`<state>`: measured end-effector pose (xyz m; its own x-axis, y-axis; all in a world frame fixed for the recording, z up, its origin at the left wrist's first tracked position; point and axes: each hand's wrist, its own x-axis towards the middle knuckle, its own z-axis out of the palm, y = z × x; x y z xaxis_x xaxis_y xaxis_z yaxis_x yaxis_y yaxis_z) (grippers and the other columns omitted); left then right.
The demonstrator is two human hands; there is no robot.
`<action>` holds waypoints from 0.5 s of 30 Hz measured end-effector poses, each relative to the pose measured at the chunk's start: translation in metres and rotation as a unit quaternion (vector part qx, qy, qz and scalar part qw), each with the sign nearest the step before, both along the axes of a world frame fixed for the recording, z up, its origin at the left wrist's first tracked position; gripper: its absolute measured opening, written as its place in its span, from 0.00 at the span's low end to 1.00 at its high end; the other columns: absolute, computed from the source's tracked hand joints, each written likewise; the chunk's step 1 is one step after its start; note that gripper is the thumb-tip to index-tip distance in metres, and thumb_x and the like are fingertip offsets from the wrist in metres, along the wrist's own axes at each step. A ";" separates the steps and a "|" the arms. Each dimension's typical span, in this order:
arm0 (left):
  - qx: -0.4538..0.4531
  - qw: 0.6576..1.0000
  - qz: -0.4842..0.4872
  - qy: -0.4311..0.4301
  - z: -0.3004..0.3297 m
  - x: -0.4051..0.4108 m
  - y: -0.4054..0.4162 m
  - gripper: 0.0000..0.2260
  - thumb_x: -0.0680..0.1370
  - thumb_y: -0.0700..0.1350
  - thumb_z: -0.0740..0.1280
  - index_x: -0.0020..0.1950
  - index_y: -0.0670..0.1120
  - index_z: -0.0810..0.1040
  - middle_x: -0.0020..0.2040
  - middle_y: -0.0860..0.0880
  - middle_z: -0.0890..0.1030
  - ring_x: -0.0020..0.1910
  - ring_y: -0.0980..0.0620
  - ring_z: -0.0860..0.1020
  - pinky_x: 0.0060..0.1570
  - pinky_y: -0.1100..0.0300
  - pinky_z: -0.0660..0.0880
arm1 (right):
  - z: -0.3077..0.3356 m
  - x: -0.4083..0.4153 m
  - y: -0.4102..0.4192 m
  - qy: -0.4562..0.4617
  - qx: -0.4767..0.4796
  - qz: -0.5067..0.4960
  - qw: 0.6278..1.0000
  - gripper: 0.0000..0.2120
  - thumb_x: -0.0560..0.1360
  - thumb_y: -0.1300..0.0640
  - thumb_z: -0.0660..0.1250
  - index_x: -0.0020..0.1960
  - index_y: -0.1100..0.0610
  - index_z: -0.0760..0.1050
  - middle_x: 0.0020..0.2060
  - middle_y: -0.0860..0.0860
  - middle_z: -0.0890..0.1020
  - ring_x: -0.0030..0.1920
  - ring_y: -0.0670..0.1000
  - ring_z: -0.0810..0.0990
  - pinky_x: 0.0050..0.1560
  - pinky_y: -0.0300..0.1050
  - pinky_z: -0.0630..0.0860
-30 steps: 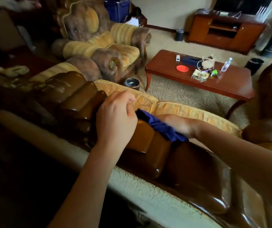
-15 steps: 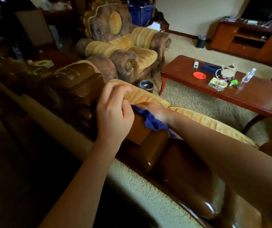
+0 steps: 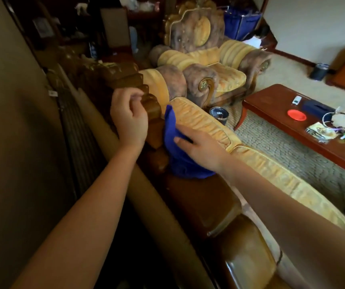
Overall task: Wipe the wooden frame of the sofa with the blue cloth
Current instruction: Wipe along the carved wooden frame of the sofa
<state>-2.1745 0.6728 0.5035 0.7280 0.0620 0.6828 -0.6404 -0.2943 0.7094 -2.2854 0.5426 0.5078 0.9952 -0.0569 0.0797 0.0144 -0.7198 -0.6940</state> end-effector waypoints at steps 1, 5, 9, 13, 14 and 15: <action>-0.032 0.999 0.011 0.027 -0.006 -0.016 0.002 0.10 0.75 0.35 0.57 0.49 0.39 0.78 0.50 0.41 0.77 0.45 0.63 0.73 0.50 0.74 0.69 | -0.002 -0.012 0.001 -0.027 -0.056 0.023 0.998 0.21 0.80 0.57 0.59 0.73 0.57 0.64 0.72 0.52 0.66 0.73 0.48 0.61 0.63 0.26 0.51; -0.096 0.992 0.010 0.087 -0.053 -0.092 0.014 0.12 0.76 0.41 0.57 0.56 0.45 0.75 0.54 0.44 0.74 0.50 0.60 0.73 0.53 0.71 0.68 | -0.008 -0.046 0.010 -0.094 -0.114 0.096 0.984 0.20 0.77 0.60 0.65 0.69 0.57 0.70 0.68 0.50 0.72 0.69 0.42 0.66 0.62 0.19 0.49; -0.107 0.989 -0.037 0.095 -0.084 -0.139 0.024 0.11 0.78 0.51 0.55 0.60 0.56 0.66 0.57 0.46 0.72 0.53 0.66 0.72 0.54 0.72 0.67 | -0.008 -0.047 0.027 -0.108 -0.003 0.052 0.993 0.17 0.74 0.64 0.68 0.62 0.55 0.76 0.59 0.47 0.79 0.58 0.35 0.71 0.64 0.25 0.62; 0.006 0.997 -0.070 0.025 -0.079 -0.141 0.022 0.27 0.78 0.63 0.57 0.73 0.54 0.56 0.69 0.53 0.61 0.68 0.66 0.62 0.65 0.69 0.62 | 0.004 -0.024 0.054 -0.015 0.411 0.030 0.911 0.13 0.76 0.70 0.61 0.58 0.63 0.76 0.52 0.58 0.82 0.53 0.51 0.80 0.57 0.44 0.76; 0.024 0.998 -0.045 0.022 -0.076 -0.139 0.022 0.31 0.76 0.64 0.58 0.74 0.53 0.54 0.68 0.54 0.59 0.68 0.68 0.60 0.65 0.72 0.60 | 0.006 -0.019 0.060 0.032 0.487 0.035 0.872 0.13 0.77 0.70 0.58 0.60 0.63 0.75 0.51 0.59 0.81 0.53 0.53 0.80 0.57 0.45 0.77; 0.024 0.999 -0.016 0.029 -0.074 -0.136 0.023 0.33 0.75 0.63 0.61 0.75 0.52 0.55 0.67 0.53 0.59 0.67 0.68 0.60 0.64 0.74 0.59 | 0.008 -0.014 0.064 0.071 0.536 0.045 0.840 0.14 0.79 0.69 0.56 0.60 0.63 0.74 0.51 0.59 0.81 0.53 0.54 0.80 0.57 0.47 0.77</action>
